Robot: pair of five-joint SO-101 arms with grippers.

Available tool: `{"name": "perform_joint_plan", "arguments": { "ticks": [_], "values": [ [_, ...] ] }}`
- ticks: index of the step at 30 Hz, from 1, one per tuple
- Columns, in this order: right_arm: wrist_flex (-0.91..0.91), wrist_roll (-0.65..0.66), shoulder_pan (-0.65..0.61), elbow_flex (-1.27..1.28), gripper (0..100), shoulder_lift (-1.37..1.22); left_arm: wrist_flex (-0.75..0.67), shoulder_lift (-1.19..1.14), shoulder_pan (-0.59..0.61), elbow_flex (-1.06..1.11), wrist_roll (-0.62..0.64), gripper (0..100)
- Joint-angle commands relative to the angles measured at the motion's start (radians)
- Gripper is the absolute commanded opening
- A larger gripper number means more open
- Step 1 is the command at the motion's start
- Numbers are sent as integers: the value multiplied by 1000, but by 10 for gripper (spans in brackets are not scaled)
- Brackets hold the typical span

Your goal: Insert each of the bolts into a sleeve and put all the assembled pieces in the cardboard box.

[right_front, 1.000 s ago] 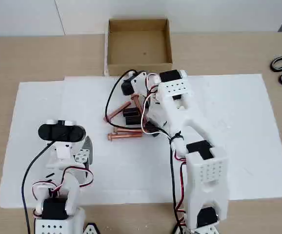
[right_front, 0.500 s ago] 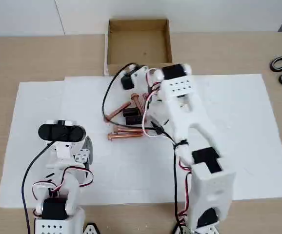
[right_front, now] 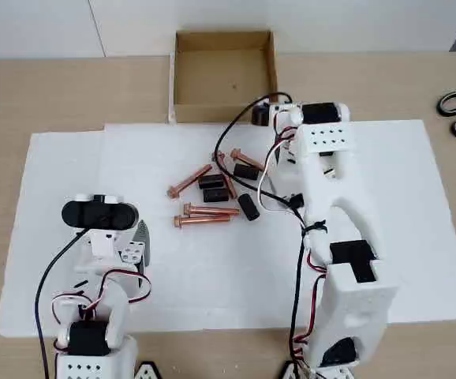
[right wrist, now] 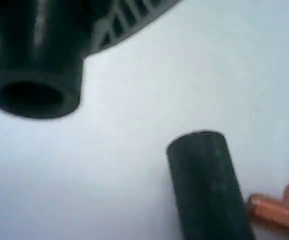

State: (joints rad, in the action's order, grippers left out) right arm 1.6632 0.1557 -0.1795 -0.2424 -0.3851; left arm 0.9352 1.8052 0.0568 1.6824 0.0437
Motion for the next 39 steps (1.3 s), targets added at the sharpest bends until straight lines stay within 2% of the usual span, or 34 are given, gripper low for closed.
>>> {"name": "perform_joint_plan", "arguments": {
  "ticks": [1, 8, 14, 32, 39],
  "values": [
    [-30, -32, 13, 11, 5, -50, -26, 17, 9, -4, -3, 130],
    [-62, -34, 13, 11, 20, -114, -26, 17, 9, -4, -3, 130],
    [-59, -28, 13, 11, 150, -110, -26, 17, 9, -4, -3, 130],
    [-82, 6, 8, -58, 151, -120, -26, 17, 9, -4, -3, 130],
    [-122, 8, 12, -60, 151, -200, -26, 17, 9, -4, -3, 130]
  ]
}}
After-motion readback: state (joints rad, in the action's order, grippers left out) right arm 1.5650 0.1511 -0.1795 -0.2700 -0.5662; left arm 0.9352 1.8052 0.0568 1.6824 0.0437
